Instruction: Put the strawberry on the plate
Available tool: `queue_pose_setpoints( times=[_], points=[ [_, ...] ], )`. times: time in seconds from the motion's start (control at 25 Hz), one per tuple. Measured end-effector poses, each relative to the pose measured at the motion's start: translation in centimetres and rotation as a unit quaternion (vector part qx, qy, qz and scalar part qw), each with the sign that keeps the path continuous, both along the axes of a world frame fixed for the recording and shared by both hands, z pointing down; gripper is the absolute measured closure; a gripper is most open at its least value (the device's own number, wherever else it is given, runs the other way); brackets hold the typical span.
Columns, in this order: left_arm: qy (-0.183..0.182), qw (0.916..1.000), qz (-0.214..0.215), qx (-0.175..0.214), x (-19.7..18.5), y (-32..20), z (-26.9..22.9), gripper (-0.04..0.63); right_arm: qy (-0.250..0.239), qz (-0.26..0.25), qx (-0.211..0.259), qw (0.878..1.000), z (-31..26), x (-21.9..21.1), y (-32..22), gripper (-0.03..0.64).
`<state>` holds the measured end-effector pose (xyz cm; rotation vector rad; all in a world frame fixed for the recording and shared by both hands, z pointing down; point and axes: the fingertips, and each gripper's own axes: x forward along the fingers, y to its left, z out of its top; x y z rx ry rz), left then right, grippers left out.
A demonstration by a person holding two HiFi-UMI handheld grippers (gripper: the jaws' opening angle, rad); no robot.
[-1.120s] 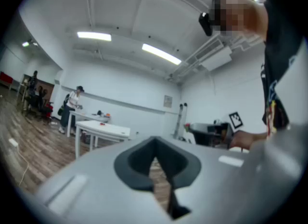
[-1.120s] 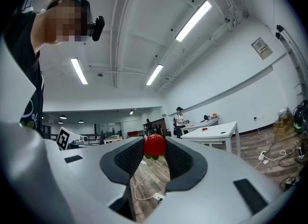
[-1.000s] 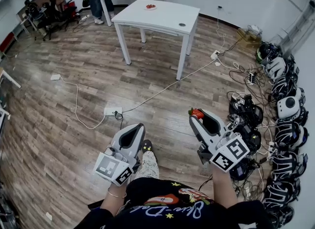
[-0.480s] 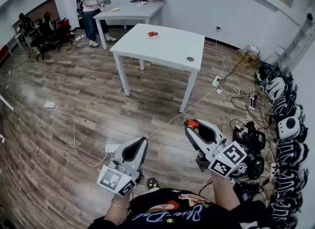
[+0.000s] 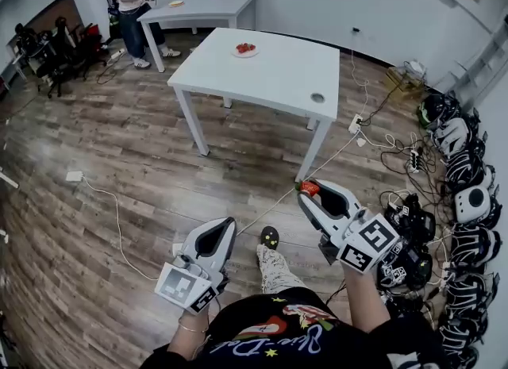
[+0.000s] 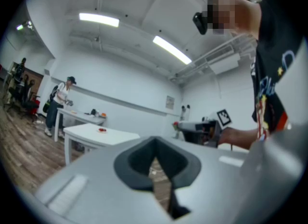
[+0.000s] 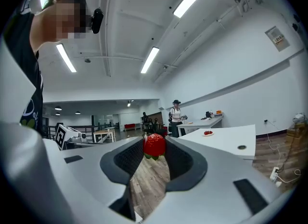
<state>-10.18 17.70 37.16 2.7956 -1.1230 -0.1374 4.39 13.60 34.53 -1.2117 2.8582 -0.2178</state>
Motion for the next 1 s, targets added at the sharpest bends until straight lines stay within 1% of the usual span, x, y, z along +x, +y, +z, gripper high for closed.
queue_pose_setpoints(
  times=[0.2, 0.36, 0.44, 0.56, 0.72, 0.84, 1.0],
  points=[
    [-0.017, 0.9997, -0.02, 0.002, -0.2, -11.0, -0.1, 0.597, -0.011, -0.005, 0.008, 1.0, -0.3, 0.9, -12.1, 0.471],
    [-0.02, 0.9987, -0.042, 0.02, 0.2, -20.6, -1.6, 0.597, -0.016, -0.027, 0.011, 0.999, -1.0, 1.1, -21.8, 0.471],
    [-0.014, 0.9984, -0.048, 0.026, 1.0, -24.6, -1.9, 0.597, -0.017, -0.042, 0.009, 0.999, -1.0, 1.3, -25.9, 0.471],
    [0.006, 0.9989, -0.044, 0.015, 2.1, -29.3, -1.5, 0.597, -0.007, -0.054, 0.006, 0.998, -0.6, 1.6, -31.3, 0.471],
    [-0.007, 0.999, -0.045, -0.004, 1.6, -35.3, -0.6, 0.597, -0.014, -0.058, -0.008, 0.998, 0.0, 0.7, -37.5, 0.471],
    [-0.003, 0.9991, -0.042, 0.001, 1.3, -40.5, -0.3, 0.597, -0.006, -0.057, -0.013, 0.998, 0.9, 0.2, -42.1, 0.471],
    [0.005, 0.9998, -0.018, 0.01, 1.4, -49.0, -0.1, 0.597, 0.013, -0.042, -0.018, 0.999, 1.9, -0.1, -50.1, 0.471]
  ],
)
